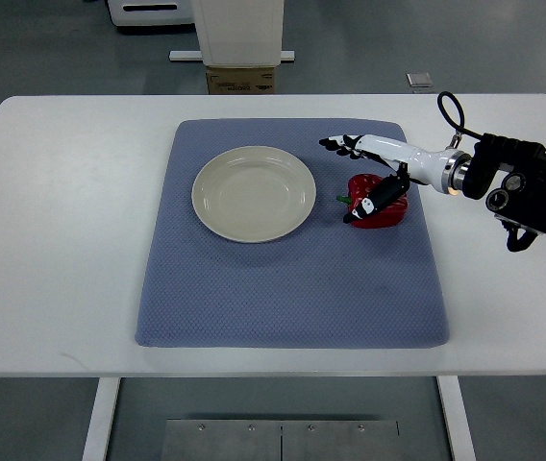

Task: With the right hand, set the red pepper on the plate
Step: 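Reach the right hand down over the red bell pepper, then close the right hand fingers around the red bell pepper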

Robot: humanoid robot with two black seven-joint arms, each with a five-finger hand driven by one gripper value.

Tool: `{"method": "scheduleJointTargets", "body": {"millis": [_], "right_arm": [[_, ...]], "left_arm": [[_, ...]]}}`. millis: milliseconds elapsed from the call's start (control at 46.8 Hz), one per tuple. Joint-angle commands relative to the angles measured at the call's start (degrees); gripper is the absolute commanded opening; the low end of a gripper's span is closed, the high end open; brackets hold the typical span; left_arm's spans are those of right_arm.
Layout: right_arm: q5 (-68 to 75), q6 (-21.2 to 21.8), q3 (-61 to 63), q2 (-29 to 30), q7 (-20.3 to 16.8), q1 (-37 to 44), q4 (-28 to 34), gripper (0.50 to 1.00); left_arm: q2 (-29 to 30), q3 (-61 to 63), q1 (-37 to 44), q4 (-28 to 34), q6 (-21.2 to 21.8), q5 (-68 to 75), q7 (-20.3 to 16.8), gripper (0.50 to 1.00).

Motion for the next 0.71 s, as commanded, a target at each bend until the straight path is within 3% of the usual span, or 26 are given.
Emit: {"method": "scheduleJointTargets", "body": {"millis": [0,684], "right_arm": [[-0.4,-0.1,-0.3,0.0,0.0,-0.2,-0.3,1.0],[-2.3,-0.6,-3.1,0.0,-0.1,-1.2,-3.7,0.998]], "left_arm": [[0.0,0.0,0.0,0.0,0.0,0.1,0.0,1.0],[0.0,0.0,0.0,0.0,0.0,0.0,0.1,1.0]]}}
